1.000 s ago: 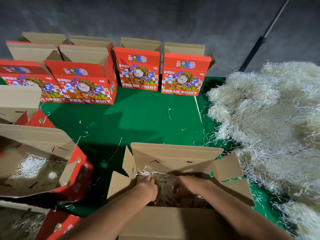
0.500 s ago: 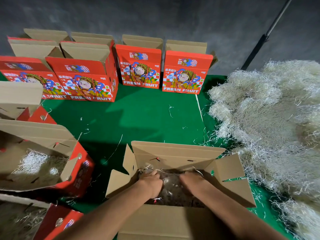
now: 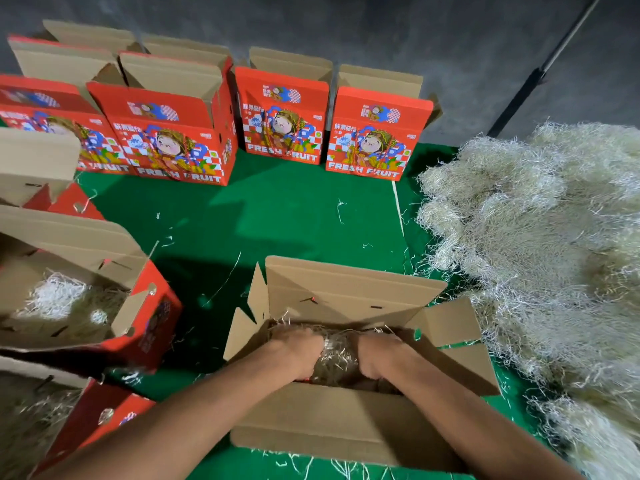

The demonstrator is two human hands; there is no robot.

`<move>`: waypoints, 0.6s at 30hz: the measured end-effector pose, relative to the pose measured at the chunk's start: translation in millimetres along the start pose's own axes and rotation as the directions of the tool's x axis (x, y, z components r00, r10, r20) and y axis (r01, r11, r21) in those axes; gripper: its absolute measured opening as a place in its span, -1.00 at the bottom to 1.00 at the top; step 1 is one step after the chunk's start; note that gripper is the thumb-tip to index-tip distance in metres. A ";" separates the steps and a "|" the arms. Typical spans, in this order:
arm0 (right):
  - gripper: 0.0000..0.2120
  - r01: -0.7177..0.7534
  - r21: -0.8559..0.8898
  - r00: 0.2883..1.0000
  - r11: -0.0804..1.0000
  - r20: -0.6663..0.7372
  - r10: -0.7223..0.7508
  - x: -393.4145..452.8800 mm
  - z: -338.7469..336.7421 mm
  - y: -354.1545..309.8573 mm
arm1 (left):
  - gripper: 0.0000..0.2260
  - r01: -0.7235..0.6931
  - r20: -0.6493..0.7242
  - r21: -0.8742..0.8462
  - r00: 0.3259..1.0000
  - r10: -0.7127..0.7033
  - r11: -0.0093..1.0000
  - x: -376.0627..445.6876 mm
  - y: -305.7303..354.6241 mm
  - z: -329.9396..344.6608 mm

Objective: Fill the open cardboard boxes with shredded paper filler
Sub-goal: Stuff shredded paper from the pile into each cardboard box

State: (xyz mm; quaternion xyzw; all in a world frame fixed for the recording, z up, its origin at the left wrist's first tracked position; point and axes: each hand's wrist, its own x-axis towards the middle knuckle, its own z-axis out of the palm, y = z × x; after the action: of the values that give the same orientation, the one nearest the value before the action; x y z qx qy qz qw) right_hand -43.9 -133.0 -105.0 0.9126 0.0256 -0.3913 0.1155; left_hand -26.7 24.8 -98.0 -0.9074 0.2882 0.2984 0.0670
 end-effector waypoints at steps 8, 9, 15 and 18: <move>-0.77 0.158 0.046 0.983 0.986 -0.101 -0.153 5.9 -7.0 -9.2 | -0.59 0.077 0.206 0.026 0.975 -0.081 0.997 10.8 -7.7 21.2; -0.73 0.137 0.057 0.990 0.989 0.030 -0.139 8.7 0.2 -9.0 | -0.56 0.054 0.208 0.024 0.976 -0.058 0.998 12.3 -10.5 20.9; -0.56 0.078 0.090 0.972 0.993 0.213 -0.095 11.1 21.8 2.6 | -0.58 0.048 0.237 0.229 0.966 -0.104 0.972 10.7 -8.5 15.6; -0.68 0.086 0.147 0.995 0.985 0.036 -0.093 -0.3 13.5 3.1 | -0.61 0.096 0.121 0.246 0.984 -0.128 0.965 7.3 -6.2 9.9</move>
State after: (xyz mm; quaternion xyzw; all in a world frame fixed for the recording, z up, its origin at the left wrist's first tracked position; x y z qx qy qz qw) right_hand -53.3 -139.2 -113.1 0.9080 0.0354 -0.4163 0.0314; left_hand -23.4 29.3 -110.6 -0.8851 0.2649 0.3186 0.2120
